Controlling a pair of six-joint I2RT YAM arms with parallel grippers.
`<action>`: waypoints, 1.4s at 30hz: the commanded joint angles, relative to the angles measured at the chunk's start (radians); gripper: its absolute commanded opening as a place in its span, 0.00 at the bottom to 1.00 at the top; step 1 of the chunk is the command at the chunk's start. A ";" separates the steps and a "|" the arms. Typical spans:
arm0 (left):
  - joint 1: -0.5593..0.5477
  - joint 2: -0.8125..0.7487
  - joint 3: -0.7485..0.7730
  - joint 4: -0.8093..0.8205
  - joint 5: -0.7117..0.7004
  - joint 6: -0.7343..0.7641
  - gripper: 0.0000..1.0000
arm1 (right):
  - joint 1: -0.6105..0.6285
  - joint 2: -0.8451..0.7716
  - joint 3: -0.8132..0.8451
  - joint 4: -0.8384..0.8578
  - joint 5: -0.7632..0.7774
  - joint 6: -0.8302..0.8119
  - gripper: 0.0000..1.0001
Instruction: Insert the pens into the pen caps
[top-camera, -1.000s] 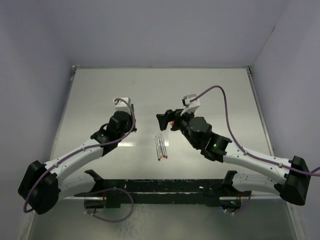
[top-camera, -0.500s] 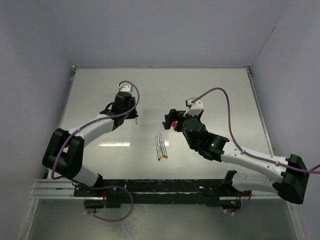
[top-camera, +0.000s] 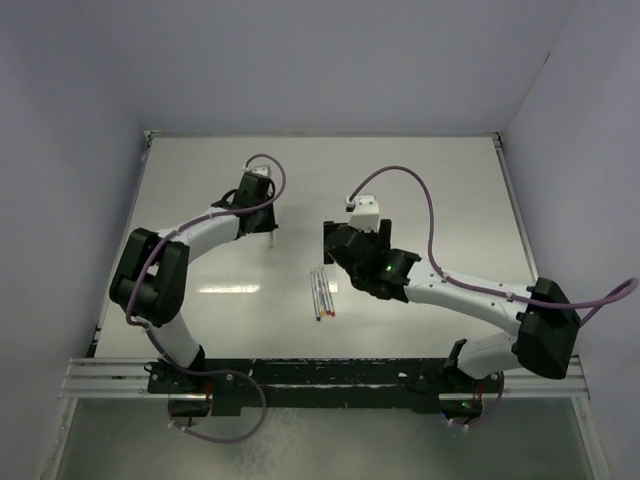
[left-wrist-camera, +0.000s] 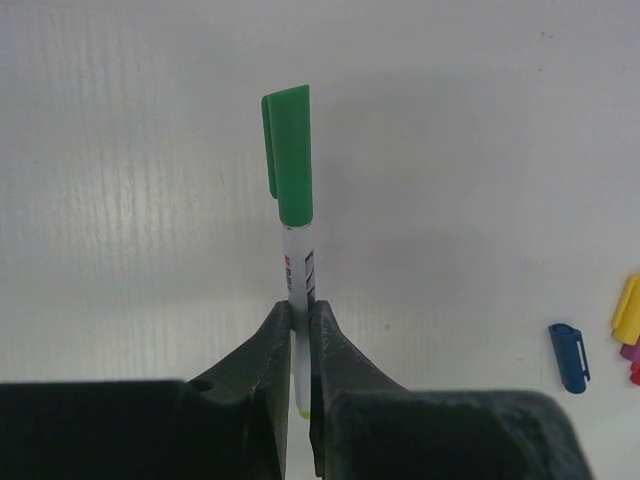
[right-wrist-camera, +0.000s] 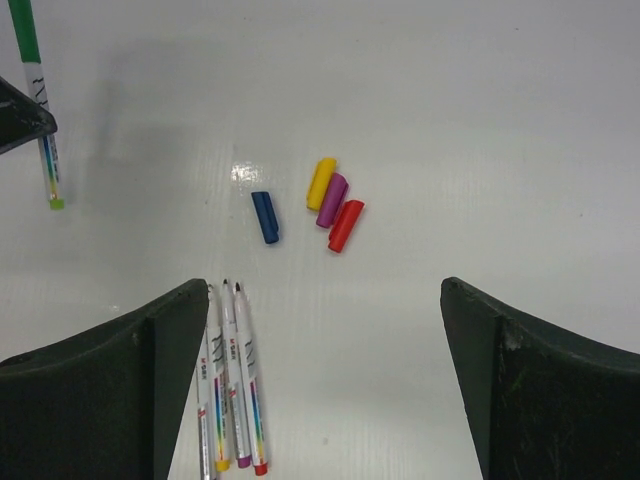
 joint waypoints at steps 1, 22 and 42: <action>0.009 0.020 0.053 -0.077 -0.073 0.042 0.12 | 0.001 -0.012 0.049 -0.077 0.027 0.044 1.00; 0.009 0.115 0.024 -0.115 -0.128 0.040 0.26 | 0.001 -0.094 -0.091 0.042 -0.045 0.043 1.00; -0.126 -0.281 -0.049 -0.183 -0.157 0.027 0.52 | 0.000 -0.113 -0.089 -0.041 0.026 0.091 1.00</action>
